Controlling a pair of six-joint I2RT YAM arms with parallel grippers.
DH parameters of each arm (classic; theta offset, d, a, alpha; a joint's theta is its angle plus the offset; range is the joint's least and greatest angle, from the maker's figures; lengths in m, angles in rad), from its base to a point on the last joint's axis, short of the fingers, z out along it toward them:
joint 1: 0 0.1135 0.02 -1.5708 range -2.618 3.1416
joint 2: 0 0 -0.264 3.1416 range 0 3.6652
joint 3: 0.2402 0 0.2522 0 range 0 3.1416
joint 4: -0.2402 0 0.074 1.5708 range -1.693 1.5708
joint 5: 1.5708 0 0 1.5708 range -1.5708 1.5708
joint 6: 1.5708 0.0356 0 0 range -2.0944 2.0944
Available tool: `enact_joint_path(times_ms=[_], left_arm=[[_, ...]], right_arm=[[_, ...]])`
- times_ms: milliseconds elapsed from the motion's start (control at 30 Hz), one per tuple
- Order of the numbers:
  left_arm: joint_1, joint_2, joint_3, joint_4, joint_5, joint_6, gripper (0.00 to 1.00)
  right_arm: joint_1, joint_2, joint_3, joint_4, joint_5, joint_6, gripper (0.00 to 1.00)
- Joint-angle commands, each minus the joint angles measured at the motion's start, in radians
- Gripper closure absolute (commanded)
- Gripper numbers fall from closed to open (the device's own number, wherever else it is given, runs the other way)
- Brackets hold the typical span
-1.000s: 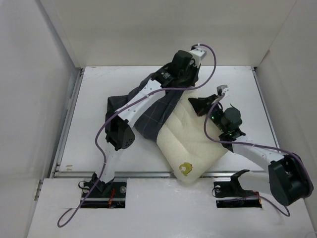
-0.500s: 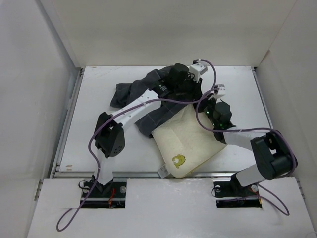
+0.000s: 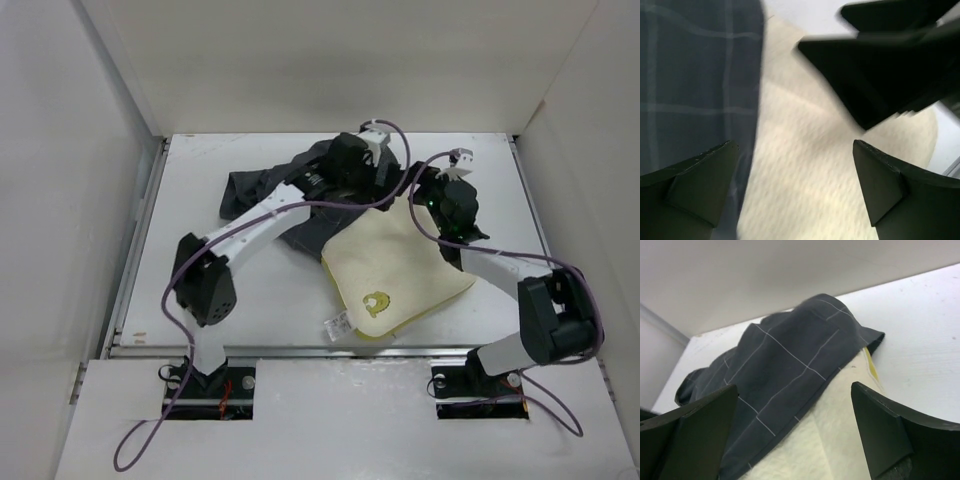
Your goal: Put the pillow into the pillowcase
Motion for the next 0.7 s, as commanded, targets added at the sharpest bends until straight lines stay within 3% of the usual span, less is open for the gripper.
enact_joint_path(times_ms=[0,167,300,367,433,667], left_arm=[[0.015,-0.246,-0.145,0.035,-0.205,-0.062,0.0],[0.015,-0.464,-0.447,0.072,-0.392,-0.233,0.0],[0.05,-0.595,-0.714,0.072,-0.408,-0.364,0.0],[0.059,-0.618,-0.789,0.082,-0.408,-0.39,0.0],[0.059,-0.632,-0.868,0.082,-0.419,-0.439,0.0],[0.069,-0.691,-1.01,0.149,-0.428,-0.496,0.0]], right_arm=[[0.005,-0.087,0.084,-0.257,0.062,-0.069,0.0],[0.044,-0.173,0.17,-0.645,-0.068,-0.265,0.0],[0.251,-0.144,0.274,-0.9,-0.021,-0.379,0.0],[0.375,-0.114,0.284,-0.948,-0.01,-0.411,0.0],[0.423,-0.048,0.293,-0.971,-0.01,-0.427,0.0],[0.444,0.256,0.405,-0.94,-0.124,-0.483,0.0]])
